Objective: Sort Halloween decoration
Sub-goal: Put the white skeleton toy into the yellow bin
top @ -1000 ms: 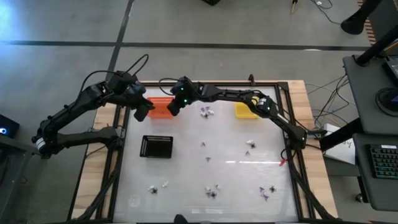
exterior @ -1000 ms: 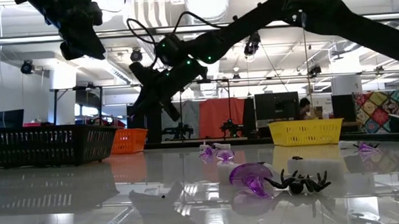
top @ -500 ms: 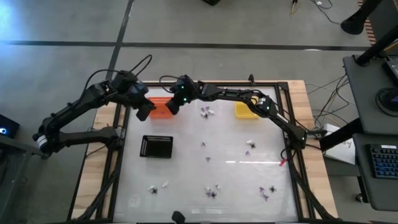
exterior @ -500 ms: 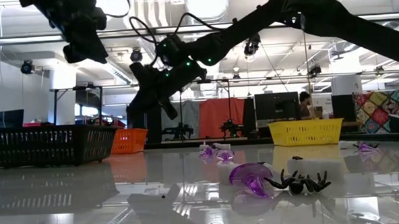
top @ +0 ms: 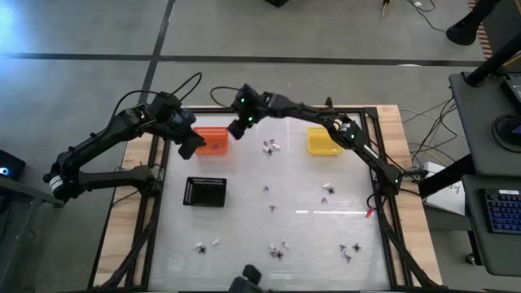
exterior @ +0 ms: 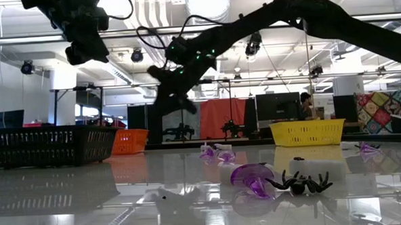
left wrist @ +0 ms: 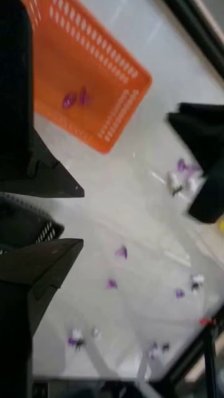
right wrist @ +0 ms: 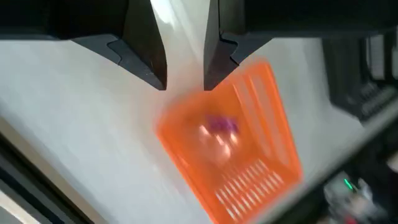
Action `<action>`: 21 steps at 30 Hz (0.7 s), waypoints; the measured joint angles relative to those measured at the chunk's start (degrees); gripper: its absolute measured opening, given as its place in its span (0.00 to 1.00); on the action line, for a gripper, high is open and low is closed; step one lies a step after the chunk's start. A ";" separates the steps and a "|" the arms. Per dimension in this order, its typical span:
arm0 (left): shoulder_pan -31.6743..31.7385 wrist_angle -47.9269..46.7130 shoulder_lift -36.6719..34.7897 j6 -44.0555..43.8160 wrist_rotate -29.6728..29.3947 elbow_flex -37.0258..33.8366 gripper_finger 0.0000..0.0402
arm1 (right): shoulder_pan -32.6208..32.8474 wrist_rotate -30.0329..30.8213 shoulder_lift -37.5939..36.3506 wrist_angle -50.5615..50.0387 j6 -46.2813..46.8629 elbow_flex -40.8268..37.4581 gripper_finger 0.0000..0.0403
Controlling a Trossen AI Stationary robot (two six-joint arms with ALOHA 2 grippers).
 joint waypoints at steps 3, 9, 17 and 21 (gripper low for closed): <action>-0.12 -0.03 -0.29 0.22 0.12 0.00 0.24 | -1.23 0.06 -0.07 -10.39 -3.89 3.46 0.23; -0.17 -0.63 -0.47 3.48 2.69 0.00 0.24 | -1.69 0.44 -2.68 -21.02 -7.37 2.43 0.24; -0.21 -4.35 -0.54 8.99 4.55 0.00 0.24 | -0.90 2.12 -3.02 -37.19 -10.49 2.36 0.24; -0.21 -5.98 -0.74 9.99 4.55 0.00 0.24 | -0.75 6.13 -3.06 -38.98 -11.12 1.90 0.26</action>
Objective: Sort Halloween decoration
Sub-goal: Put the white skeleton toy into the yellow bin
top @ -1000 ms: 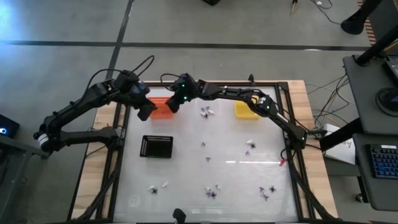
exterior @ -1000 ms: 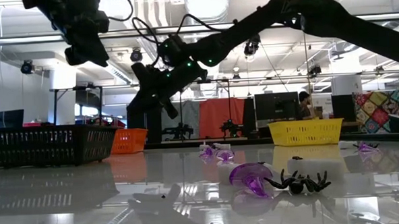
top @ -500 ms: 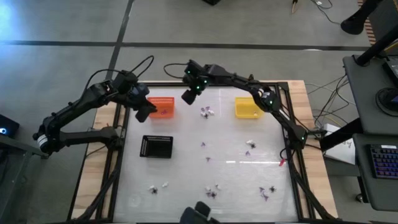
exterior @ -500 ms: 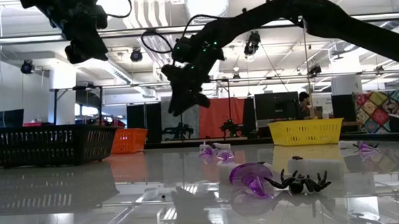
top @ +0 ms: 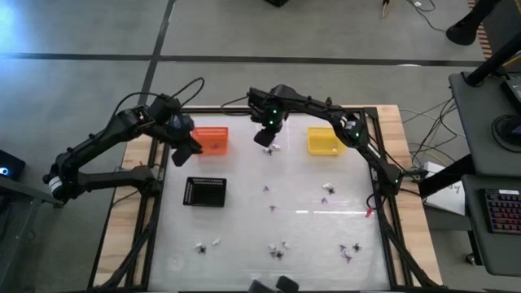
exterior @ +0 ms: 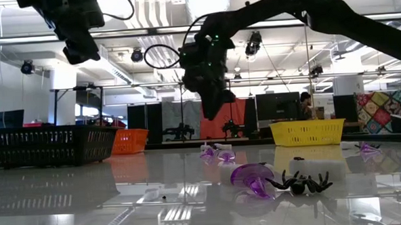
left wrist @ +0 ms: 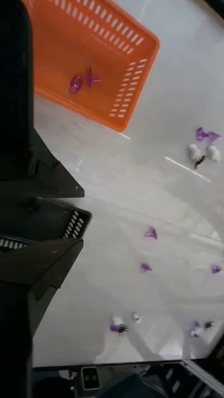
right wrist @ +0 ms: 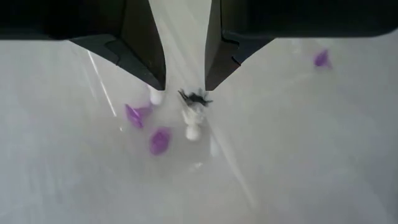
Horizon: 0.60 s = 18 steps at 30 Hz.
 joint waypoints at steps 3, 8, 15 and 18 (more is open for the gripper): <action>0.00 -1.48 -0.34 1.38 0.01 0.00 0.24 | 0.00 0.36 0.00 -0.32 0.04 -0.52 0.28; 0.00 -2.36 -0.86 1.59 0.01 0.00 0.24 | -0.02 0.36 -0.02 -0.38 -1.16 -3.51 0.32; 0.00 -2.73 -1.67 2.10 0.05 0.00 0.24 | -0.02 1.48 -0.02 2.55 -1.78 -11.67 0.36; -0.02 -2.74 -1.85 2.10 0.05 0.00 0.24 | -0.01 5.13 -0.02 6.08 -0.91 -13.67 0.36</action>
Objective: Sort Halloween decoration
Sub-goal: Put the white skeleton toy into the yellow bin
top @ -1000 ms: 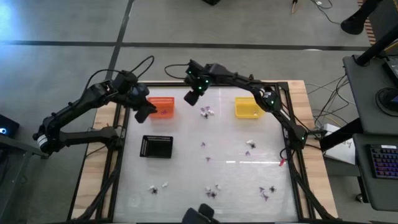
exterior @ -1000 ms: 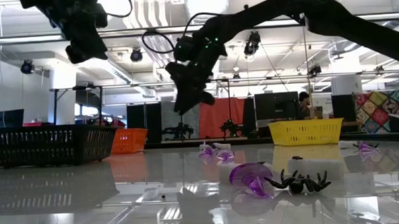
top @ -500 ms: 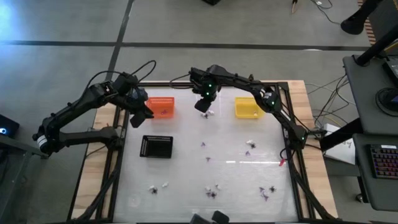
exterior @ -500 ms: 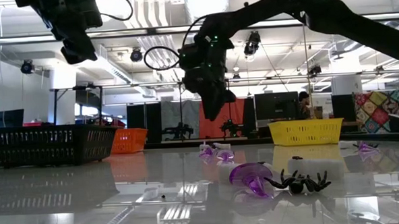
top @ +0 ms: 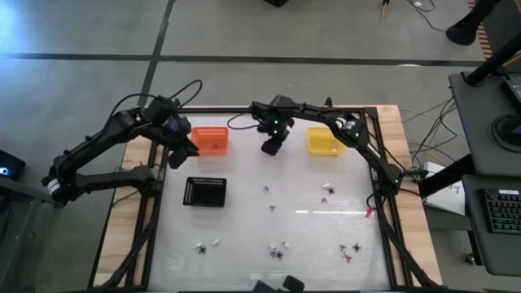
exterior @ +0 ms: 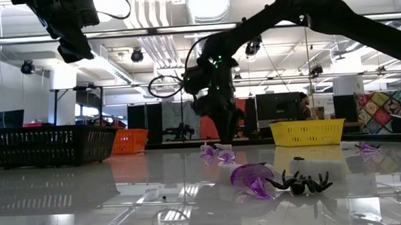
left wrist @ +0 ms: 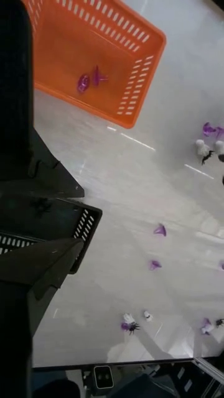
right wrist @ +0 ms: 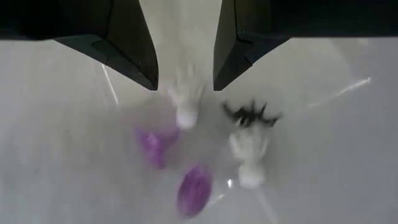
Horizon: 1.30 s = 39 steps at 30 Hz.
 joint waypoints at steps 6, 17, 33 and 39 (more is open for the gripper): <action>0.00 0.02 -0.10 0.02 1.62 0.00 0.24 | -0.01 0.29 0.00 5.53 1.64 -1.51 0.36; -0.02 0.07 -0.10 0.00 1.64 0.00 0.24 | -0.12 1.22 -0.17 5.55 3.55 -4.17 0.35; 0.00 0.13 -0.10 0.74 1.53 0.00 0.24 | -0.12 1.35 -0.16 -0.69 6.55 -3.10 0.04; 0.02 0.15 -0.12 1.33 1.49 0.00 0.24 | -0.12 5.02 -3.69 -5.31 6.55 -1.24 0.03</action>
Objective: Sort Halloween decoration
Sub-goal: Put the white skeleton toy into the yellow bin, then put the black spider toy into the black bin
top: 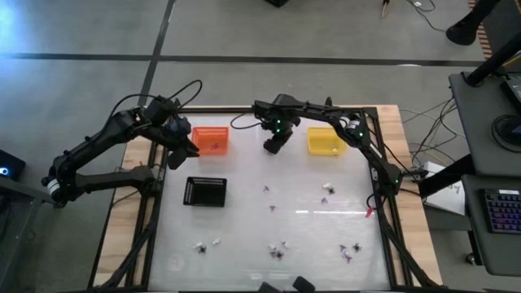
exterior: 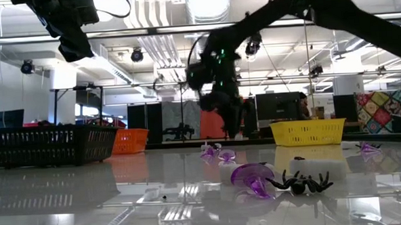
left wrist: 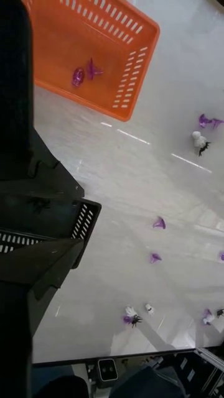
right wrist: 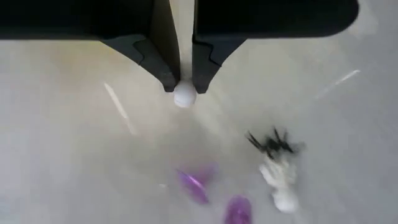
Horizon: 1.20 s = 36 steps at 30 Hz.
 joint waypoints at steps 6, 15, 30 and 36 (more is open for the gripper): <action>0.00 0.02 0.02 0.30 -0.04 0.00 0.24 | -0.05 6.98 -5.54 -5.19 0.61 0.00 0.03; 0.00 0.22 0.02 0.62 -0.07 0.00 0.24 | -2.52 11.66 -14.39 -9.01 3.31 -2.19 0.03; 0.00 0.29 0.02 0.63 -0.07 0.00 0.24 | -7.20 12.87 -24.12 -7.52 5.60 -23.83 0.03; 0.00 0.51 0.02 0.61 -0.07 0.00 0.24 | -7.15 14.45 -24.42 -3.51 7.00 -28.98 0.03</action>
